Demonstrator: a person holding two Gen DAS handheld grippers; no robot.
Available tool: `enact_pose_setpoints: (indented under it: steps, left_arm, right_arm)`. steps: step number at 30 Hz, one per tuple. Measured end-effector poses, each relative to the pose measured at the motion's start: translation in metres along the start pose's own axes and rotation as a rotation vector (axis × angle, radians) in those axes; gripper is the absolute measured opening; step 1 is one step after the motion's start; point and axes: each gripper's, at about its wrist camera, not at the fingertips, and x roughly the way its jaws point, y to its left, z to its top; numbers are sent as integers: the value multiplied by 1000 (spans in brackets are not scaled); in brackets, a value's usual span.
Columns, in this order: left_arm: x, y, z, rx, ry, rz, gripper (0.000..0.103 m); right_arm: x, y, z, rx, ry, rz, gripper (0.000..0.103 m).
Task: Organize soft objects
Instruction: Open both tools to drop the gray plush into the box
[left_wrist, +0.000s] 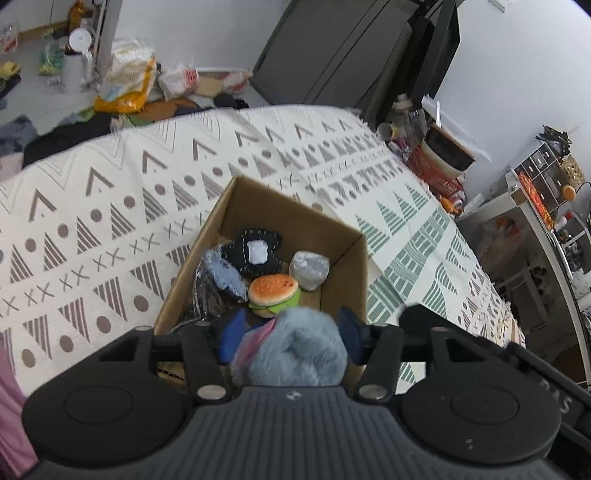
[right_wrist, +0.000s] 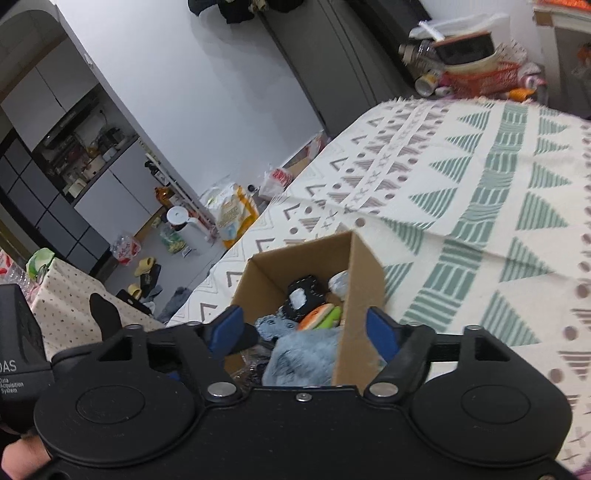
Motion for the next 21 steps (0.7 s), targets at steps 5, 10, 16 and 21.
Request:
enact_pose_setpoints:
  steps: [5, 10, 16, 21]
  left_arm:
    - [-13, -19, -4, 18, -24, 23, 68]
    - [-30, -37, -10, 36, -43, 40, 74]
    - [-56, -59, -18, 93, -84, 49, 76]
    - [-76, -76, -28, 127, -112, 88, 80]
  right_arm:
    - [-29, -16, 4, 21, -41, -34, 86]
    - [-56, -29, 6, 48, -72, -65, 94]
    - [-85, -36, 5, 41, -96, -102, 103]
    - [-107, -41, 2, 40, -90, -119, 103]
